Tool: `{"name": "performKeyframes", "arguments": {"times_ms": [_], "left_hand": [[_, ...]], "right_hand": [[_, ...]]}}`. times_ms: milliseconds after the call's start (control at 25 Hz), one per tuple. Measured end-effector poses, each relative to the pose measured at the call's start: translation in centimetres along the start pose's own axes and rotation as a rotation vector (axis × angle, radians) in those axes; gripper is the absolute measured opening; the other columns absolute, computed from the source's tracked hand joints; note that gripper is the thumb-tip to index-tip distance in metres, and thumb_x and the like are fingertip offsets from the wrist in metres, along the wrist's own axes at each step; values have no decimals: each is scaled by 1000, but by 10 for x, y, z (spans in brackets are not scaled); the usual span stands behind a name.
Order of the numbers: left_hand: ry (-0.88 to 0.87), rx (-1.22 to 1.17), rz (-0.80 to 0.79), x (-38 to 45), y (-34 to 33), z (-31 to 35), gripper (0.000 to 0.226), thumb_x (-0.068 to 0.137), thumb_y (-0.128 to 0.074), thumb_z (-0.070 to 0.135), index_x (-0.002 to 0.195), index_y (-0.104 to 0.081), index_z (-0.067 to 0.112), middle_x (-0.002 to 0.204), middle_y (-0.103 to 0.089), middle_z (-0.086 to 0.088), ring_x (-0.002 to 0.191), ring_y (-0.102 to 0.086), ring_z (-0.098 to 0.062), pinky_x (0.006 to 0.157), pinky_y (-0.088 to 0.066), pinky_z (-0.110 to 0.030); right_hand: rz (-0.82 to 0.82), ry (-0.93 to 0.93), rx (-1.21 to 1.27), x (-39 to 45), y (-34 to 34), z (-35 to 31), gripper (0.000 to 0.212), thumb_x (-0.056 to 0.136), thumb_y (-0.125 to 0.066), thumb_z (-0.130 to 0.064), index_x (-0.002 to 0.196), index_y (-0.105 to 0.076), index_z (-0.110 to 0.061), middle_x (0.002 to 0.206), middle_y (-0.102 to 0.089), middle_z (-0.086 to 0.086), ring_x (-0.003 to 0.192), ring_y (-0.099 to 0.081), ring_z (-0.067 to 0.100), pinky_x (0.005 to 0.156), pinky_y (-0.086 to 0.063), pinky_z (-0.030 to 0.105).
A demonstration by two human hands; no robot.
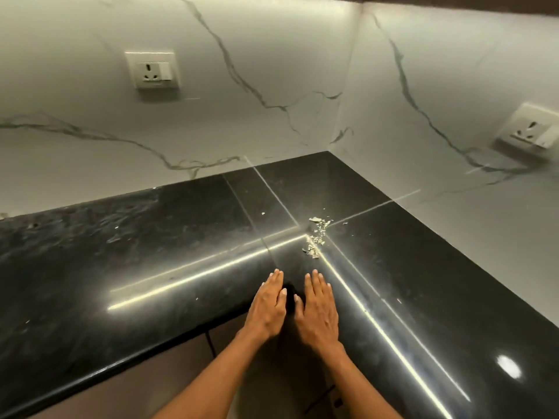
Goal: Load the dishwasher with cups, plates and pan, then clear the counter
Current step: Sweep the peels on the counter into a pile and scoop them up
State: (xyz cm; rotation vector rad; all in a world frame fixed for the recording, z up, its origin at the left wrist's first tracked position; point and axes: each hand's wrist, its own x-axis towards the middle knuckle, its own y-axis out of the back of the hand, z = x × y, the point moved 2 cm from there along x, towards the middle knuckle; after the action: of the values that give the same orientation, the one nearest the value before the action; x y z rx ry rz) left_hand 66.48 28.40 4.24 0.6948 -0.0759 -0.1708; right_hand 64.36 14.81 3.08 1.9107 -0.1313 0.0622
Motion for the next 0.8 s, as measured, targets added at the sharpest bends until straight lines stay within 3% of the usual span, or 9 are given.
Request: {"name": "performKeyframes", "arguments": {"times_ms": [160, 320, 440, 560, 680, 800], "left_hand": [[-13, 52, -91, 47, -18, -3, 53, 108, -30, 25, 158, -14, 14, 165, -11, 0, 151, -6, -7, 119, 2, -19], [-52, 60, -155, 100, -19, -13, 53, 108, -31, 24, 157, -17, 15, 165, -16, 1, 150, -9, -4, 118, 1, -16], [-117, 22, -216, 132, -14, -19, 52, 107, -35, 21, 157, -21, 16, 163, -21, 2, 147, -14, 0, 120, -5, -16], [-156, -82, -263, 157, -2, -26, 52, 105, -42, 18, 155, -28, 17, 161, -28, 3, 146, -21, -1, 119, -14, -16], [-167, -126, -172, 187, 15, -40, 55, 99, -43, 22, 153, -33, 15, 158, -31, 5, 146, -25, -3, 121, -19, -21], [-89, -77, -13, 215, 29, -57, 62, 94, -38, 24, 154, -29, 11, 159, -25, 6, 148, -20, -7, 124, -16, -31]], "right_hand": [[-51, -207, -69, 24, -14, 32, 93, 89, -9, -65, 156, 12, -4, 164, 19, 15, 151, 23, 25, 121, 17, 38], [4, -317, -114, 60, -35, 26, 92, 96, -18, -66, 155, -1, 2, 164, 7, 22, 154, 10, 31, 122, 11, 42], [-40, -385, -112, 94, -47, 16, 94, 94, -5, -71, 154, 10, 1, 162, 20, 20, 152, 22, 29, 122, 15, 42], [23, -484, -109, 127, -53, 5, 95, 95, -8, -70, 155, 1, 3, 164, 11, 21, 154, 15, 31, 123, 8, 45], [36, -559, -87, 159, -57, -3, 95, 96, -20, -67, 154, -5, 6, 164, 3, 25, 154, 8, 33, 123, 3, 47], [23, -596, -73, 187, -57, -1, 96, 96, -16, -67, 154, -3, 7, 164, 3, 26, 154, 8, 35, 124, -1, 48]]}}
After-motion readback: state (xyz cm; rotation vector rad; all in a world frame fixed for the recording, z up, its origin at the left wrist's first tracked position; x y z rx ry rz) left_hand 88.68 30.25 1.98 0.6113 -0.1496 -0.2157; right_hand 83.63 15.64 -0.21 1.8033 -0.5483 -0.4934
